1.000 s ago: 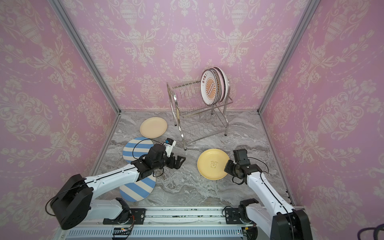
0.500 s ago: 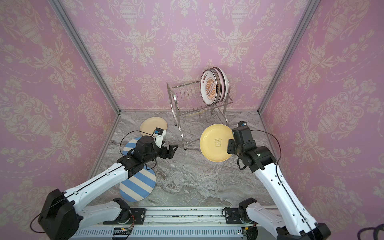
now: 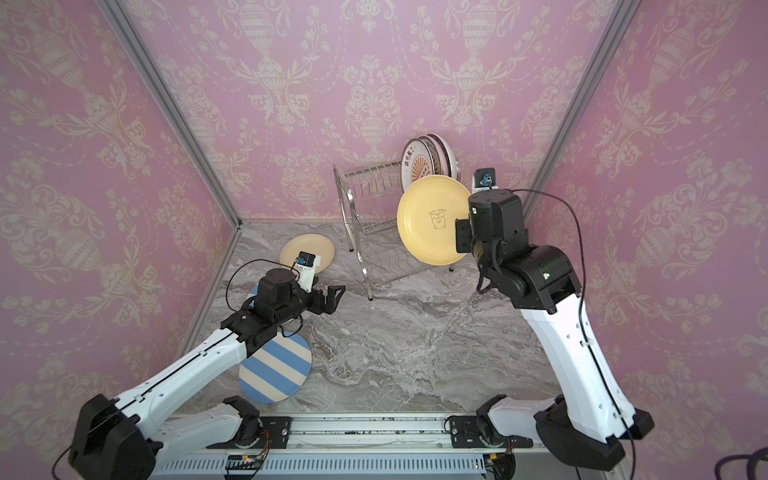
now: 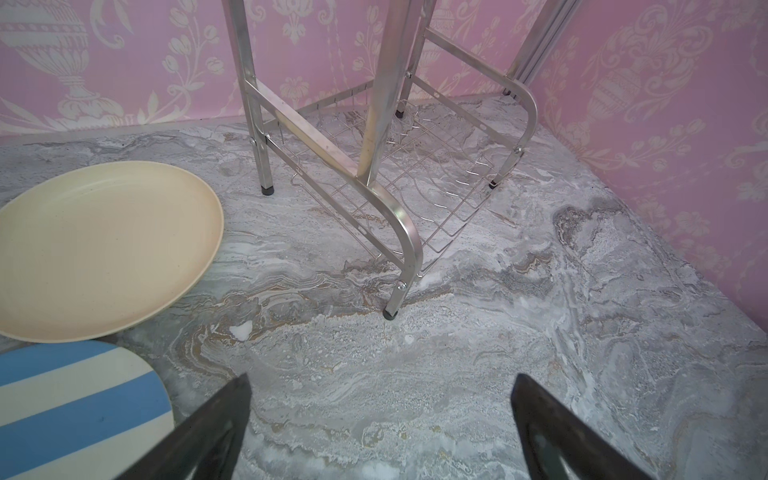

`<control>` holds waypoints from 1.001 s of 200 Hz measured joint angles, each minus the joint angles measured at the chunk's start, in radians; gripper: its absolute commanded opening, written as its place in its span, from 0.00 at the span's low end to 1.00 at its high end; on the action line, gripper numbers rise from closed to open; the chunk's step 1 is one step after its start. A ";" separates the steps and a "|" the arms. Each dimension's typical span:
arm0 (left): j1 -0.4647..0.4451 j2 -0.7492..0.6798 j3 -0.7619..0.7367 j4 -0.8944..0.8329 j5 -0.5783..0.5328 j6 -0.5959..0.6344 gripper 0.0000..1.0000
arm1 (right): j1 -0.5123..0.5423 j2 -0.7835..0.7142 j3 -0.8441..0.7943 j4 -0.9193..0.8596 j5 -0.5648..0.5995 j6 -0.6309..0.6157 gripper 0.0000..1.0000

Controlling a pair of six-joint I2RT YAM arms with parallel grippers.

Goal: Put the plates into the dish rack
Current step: 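Carry the yellow bear plate to the rack and lower it beside the sunburst plates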

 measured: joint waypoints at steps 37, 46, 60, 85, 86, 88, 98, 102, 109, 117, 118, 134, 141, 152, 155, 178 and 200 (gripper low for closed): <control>0.022 -0.028 -0.008 -0.001 0.022 -0.001 0.99 | 0.034 0.246 0.271 0.084 0.049 -0.092 0.00; 0.034 -0.041 -0.010 0.000 0.028 -0.007 0.99 | 0.037 0.302 0.328 0.105 0.065 -0.119 0.00; 0.056 -0.058 -0.021 0.012 0.053 -0.029 0.99 | 0.038 0.395 0.433 0.134 0.101 -0.160 0.00; 0.080 -0.062 -0.032 0.013 0.111 -0.080 0.99 | 0.039 0.526 0.540 0.229 0.176 -0.239 0.00; 0.080 -0.062 -0.032 0.012 0.113 -0.082 0.99 | 0.040 0.528 0.541 0.232 0.178 -0.240 0.00; 0.080 -0.062 -0.032 0.012 0.117 -0.085 0.99 | 0.040 0.536 0.542 0.241 0.185 -0.245 0.00; 0.080 -0.065 -0.032 0.008 0.138 -0.100 0.99 | 0.042 0.567 0.543 0.285 0.217 -0.277 0.00; 0.080 -0.066 -0.032 0.006 0.143 -0.105 0.99 | 0.042 0.576 0.540 0.302 0.227 -0.288 0.00; 0.080 -0.072 -0.032 0.001 0.151 -0.109 0.99 | 0.045 0.587 0.523 0.345 0.250 -0.311 0.00; 0.080 -0.081 -0.033 -0.007 0.154 -0.112 0.99 | 0.049 0.592 0.491 0.400 0.280 -0.347 0.00; 0.080 -0.084 -0.033 -0.010 0.154 -0.112 0.99 | 0.050 0.592 0.488 0.406 0.282 -0.351 0.00; 0.080 -0.108 -0.033 -0.031 0.154 -0.113 0.99 | 0.067 0.592 0.408 0.542 0.348 -0.441 0.00; 0.080 -0.118 -0.033 -0.038 0.154 -0.113 0.99 | 0.075 0.592 0.378 0.605 0.372 -0.481 0.00; 0.080 -0.129 -0.033 -0.047 0.154 -0.113 0.99 | 0.087 0.597 0.348 0.680 0.405 -0.539 0.00; 0.080 -0.130 -0.033 -0.047 0.154 -0.113 0.99 | 0.091 0.599 0.341 0.704 0.414 -0.557 0.00; 0.080 -0.137 -0.043 -0.039 0.157 -0.129 0.99 | 0.109 0.614 0.309 0.832 0.464 -0.653 0.00; 0.080 -0.137 -0.069 -0.016 0.166 -0.160 0.99 | 0.111 0.628 0.285 0.935 0.496 -0.741 0.00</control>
